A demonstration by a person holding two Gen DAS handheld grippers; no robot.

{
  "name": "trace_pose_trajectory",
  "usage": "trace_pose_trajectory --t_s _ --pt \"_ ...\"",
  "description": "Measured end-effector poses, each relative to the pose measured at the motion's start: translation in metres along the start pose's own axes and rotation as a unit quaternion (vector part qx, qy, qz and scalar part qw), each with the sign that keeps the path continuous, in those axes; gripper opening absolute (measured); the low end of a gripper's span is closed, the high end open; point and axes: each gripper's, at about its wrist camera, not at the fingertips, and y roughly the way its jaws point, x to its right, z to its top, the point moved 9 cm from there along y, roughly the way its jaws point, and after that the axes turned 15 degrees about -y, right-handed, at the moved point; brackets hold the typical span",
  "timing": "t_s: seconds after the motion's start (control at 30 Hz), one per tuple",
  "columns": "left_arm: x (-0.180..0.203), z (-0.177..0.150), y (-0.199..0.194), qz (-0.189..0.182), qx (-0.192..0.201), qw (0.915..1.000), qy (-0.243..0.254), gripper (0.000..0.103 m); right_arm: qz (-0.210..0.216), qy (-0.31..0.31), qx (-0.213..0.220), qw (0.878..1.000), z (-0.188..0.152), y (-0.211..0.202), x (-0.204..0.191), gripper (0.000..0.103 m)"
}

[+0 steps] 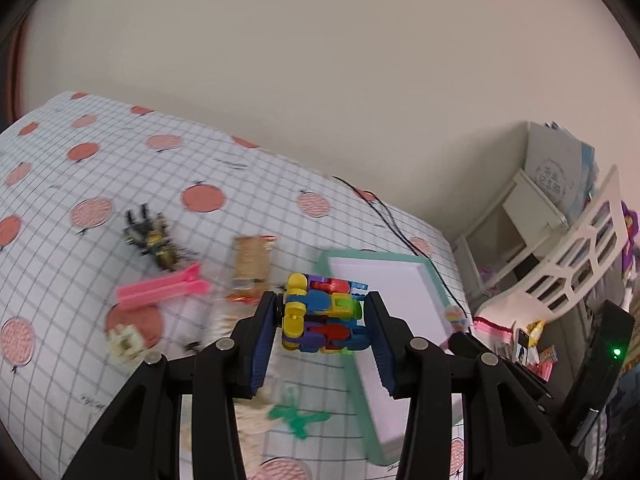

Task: Organize objects
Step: 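Carry both toys into the teal tray and open both tools to release them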

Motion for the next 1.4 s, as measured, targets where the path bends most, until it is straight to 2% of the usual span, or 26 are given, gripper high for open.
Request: trace_pose_trajectory --t_s 0.13,0.3,0.5,1.0,1.23,1.4 --pt "0.027 -0.002 0.016 0.002 0.003 0.9991 0.043 0.046 -0.014 0.021 -0.014 1.000 -0.006 0.011 0.021 0.009" --pt "0.044 -0.006 0.037 -0.002 -0.007 0.9984 0.055 0.046 -0.037 0.016 -0.030 0.999 -0.011 0.024 0.042 0.009" --pt "0.060 -0.016 0.067 0.000 -0.023 0.9966 0.079 0.046 -0.042 0.033 -0.042 0.998 -0.012 0.045 0.066 0.009" --pt "0.069 -0.039 0.136 0.007 -0.060 0.9952 0.077 0.046 -0.036 0.053 -0.061 0.996 -0.016 0.092 0.089 0.009" --pt "0.064 -0.056 0.158 0.019 -0.084 0.9933 0.077 0.046 -0.034 0.052 -0.066 0.996 -0.022 0.103 0.088 0.010" --pt "0.056 -0.060 0.165 0.023 -0.095 0.9935 0.058 0.046 -0.033 0.053 -0.069 0.996 -0.025 0.106 0.088 0.010"
